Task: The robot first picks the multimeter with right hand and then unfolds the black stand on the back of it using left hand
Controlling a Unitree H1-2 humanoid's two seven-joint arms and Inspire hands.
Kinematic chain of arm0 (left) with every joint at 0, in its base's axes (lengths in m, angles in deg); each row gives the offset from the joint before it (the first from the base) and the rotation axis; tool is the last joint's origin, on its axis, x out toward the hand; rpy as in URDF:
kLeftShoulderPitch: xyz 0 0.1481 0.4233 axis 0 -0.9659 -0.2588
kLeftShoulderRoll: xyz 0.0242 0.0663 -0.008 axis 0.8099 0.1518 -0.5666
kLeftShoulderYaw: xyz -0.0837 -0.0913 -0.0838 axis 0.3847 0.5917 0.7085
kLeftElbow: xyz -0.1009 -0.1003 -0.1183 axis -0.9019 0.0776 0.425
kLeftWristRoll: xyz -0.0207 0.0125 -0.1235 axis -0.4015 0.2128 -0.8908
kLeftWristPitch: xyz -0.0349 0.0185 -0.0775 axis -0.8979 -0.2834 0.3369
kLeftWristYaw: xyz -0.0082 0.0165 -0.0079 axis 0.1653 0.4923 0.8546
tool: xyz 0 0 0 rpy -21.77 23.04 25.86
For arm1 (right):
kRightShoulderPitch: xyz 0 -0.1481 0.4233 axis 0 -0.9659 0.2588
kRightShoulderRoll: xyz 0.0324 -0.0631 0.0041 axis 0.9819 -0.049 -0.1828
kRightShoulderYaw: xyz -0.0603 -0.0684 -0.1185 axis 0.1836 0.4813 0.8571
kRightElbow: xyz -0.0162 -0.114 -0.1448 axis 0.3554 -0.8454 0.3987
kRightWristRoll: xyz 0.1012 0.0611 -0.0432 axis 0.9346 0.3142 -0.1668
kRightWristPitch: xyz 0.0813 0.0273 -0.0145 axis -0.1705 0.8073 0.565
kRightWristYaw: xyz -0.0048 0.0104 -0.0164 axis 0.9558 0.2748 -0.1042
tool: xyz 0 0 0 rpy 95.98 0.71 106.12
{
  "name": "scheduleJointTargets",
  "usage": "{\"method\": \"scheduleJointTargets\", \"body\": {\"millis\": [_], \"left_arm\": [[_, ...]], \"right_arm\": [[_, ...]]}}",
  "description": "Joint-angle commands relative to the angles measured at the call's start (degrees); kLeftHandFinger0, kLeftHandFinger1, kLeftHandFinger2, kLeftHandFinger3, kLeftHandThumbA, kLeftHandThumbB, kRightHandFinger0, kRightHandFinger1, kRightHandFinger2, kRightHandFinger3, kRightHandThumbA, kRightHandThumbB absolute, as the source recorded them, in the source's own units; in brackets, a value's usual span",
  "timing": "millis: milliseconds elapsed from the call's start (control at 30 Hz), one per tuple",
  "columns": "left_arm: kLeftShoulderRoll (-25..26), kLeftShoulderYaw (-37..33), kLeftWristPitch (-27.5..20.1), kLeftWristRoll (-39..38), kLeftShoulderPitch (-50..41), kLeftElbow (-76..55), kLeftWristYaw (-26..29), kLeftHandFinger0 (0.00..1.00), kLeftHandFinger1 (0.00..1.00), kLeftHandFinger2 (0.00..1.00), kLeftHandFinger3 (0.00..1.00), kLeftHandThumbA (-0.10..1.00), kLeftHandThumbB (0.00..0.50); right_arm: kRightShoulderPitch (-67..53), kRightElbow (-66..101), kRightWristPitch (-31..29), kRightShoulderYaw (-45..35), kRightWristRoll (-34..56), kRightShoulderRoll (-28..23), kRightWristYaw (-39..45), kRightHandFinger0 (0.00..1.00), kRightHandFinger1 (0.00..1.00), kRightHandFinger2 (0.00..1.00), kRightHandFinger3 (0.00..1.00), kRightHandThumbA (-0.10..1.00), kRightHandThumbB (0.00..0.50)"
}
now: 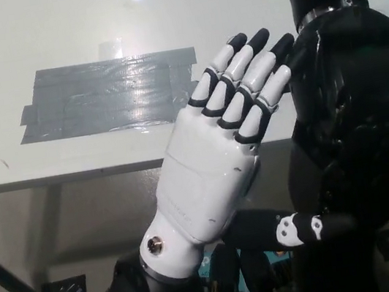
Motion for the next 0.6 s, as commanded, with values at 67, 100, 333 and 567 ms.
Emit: {"method": "scheduleJointTargets", "body": {"millis": [67, 100, 333, 567], "left_arm": [[0.75, 3.76, -1.96, -3.94, 0.04, -6.08, -0.17, 1.00, 1.00, 1.00, 1.00, 1.00, 0.385], [1.27, 4.63, -1.93, -4.26, -0.41, -7.01, -0.31, 1.00, 1.00, 1.00, 1.00, 1.00, 0.388], [4.14, 7.71, -2.36, -8.77, -4.91, -11.57, -1.83, 1.00, 1.00, 1.00, 1.00, 1.00, 0.363], [6.60, 12.00, -4.36, -10.96, -10.68, -11.17, 0.10, 1.00, 1.00, 1.00, 1.00, 1.00, 0.334]], "right_arm": [[-1.71, -2.89, 0.57, -1.68, 0.48, -2.59, 6.16, 0.00, 0.29, 0.69, 1.00, -0.10, 0.101], [-1.92, -4.76, 1.02, -2.63, 1.41, -3.77, 6.26, 0.00, 0.27, 0.68, 1.00, -0.10, 0.081], [-1.75, -17.51, 2.20, -7.11, 0.79, -10.03, 10.57, 0.00, 0.15, 0.58, 0.88, -0.10, 0.001], [-0.30, -33.64, 0.45, -6.46, -9.65, -17.20, 18.89, 0.00, 0.13, 0.51, 0.70, -0.10, 0.031]]}}
